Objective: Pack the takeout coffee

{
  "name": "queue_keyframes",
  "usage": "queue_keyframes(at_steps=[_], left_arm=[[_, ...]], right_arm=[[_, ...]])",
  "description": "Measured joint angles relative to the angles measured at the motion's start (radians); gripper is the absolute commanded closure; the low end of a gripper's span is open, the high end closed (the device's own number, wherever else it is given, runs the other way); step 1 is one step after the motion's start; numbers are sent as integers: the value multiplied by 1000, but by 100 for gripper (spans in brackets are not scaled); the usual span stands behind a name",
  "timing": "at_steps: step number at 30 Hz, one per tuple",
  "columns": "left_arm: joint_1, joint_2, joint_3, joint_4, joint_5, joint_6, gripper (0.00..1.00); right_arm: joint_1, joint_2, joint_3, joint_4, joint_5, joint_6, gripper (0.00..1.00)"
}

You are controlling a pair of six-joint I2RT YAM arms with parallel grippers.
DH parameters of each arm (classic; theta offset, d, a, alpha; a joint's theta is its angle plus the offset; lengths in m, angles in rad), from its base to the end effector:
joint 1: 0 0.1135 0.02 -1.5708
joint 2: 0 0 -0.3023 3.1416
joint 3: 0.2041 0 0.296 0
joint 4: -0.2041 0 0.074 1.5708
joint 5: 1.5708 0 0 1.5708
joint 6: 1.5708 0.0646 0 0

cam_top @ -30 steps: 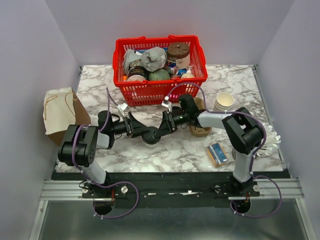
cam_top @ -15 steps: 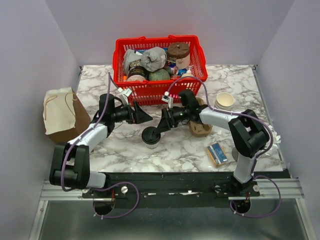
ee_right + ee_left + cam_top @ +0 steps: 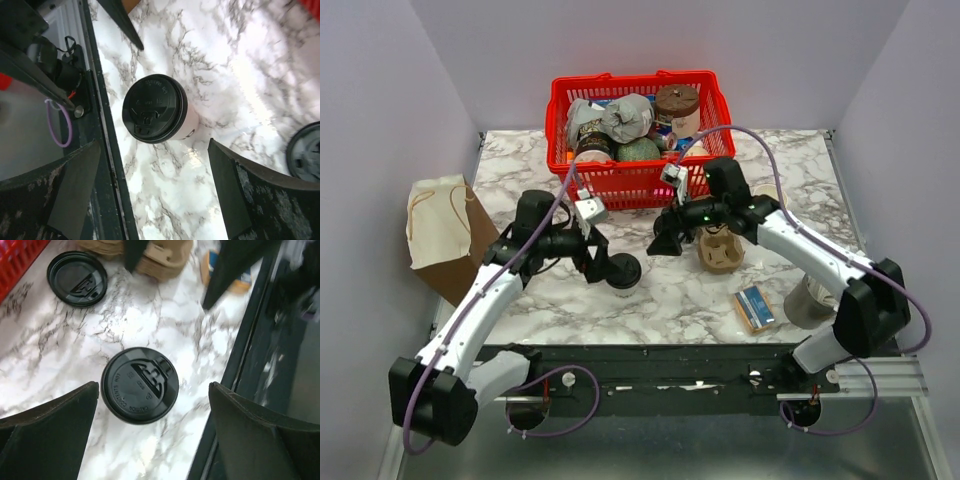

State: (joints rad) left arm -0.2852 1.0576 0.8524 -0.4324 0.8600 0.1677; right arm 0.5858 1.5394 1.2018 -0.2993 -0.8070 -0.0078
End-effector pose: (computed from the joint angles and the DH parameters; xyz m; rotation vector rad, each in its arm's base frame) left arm 0.2366 -0.1204 0.3074 0.9293 1.9068 -1.0074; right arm 0.3069 0.2596 0.3057 -1.0879 1.9504 1.2071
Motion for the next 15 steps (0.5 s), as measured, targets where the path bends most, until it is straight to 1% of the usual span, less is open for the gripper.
queue_keyframes(at_steps=[2,5,7,11,15], left_arm=[[-50,-28,0,-58,-21,126,1],[-112,-26,0,-119,-61,279,1],[-139,-17,-2,-146,-86,355,1],[-180,-6,-21,-152,-144,470,1],[-225,13,-48,-116,-203,510,1]], right_arm=[[0,-53,18,-45,31,-46,1],[-2,-129,39,-100,79,-104,1],[-5,-173,48,-134,113,-143,0],[-11,-214,61,-176,157,-191,0],[-16,-227,59,-204,188,-212,0]])
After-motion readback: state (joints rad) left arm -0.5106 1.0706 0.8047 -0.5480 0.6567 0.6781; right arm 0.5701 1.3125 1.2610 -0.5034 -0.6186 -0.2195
